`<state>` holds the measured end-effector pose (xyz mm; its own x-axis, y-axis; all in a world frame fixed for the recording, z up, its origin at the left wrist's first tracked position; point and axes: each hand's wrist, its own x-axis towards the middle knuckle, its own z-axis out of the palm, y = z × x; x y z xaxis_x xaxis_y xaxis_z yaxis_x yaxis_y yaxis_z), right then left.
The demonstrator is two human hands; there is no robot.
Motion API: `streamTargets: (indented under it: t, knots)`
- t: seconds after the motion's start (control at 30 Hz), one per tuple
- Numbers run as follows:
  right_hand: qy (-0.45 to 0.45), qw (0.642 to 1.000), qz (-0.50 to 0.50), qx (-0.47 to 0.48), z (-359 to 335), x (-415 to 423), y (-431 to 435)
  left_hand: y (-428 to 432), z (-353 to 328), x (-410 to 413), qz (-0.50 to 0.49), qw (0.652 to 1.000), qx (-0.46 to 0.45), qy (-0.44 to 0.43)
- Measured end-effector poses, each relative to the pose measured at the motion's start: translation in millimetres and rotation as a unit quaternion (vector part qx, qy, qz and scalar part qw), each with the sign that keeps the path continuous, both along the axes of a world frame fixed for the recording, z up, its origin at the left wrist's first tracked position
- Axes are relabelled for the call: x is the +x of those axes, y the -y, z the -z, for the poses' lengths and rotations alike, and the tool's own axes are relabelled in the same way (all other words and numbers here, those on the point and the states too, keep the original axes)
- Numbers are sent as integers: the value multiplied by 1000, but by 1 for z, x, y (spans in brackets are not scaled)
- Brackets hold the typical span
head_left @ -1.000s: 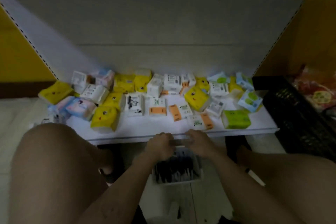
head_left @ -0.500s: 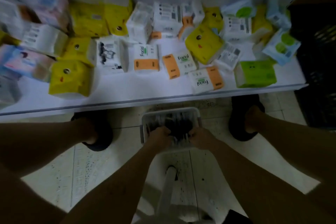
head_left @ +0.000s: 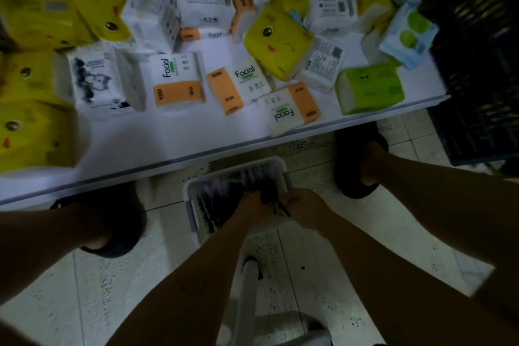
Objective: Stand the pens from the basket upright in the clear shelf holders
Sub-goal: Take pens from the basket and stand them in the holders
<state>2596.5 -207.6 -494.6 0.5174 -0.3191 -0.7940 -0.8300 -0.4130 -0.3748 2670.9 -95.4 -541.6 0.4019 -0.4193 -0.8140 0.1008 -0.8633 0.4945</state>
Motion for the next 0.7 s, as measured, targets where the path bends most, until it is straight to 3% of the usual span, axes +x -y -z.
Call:
streamTargets:
  t: [0.17, 0.37, 0.7]
  knots:
    - [30, 999, 24, 14, -1, 2, -4, 8, 11, -2, -12, 999, -5, -31]
    - [35, 999, 33, 23, 13, 10, -10, -10, -2, -10, -233, 970, -55, 35]
    - [-13, 997, -75, 26, 43, 24, -33, -51, -34, 4, -321, 946, -42, 18]
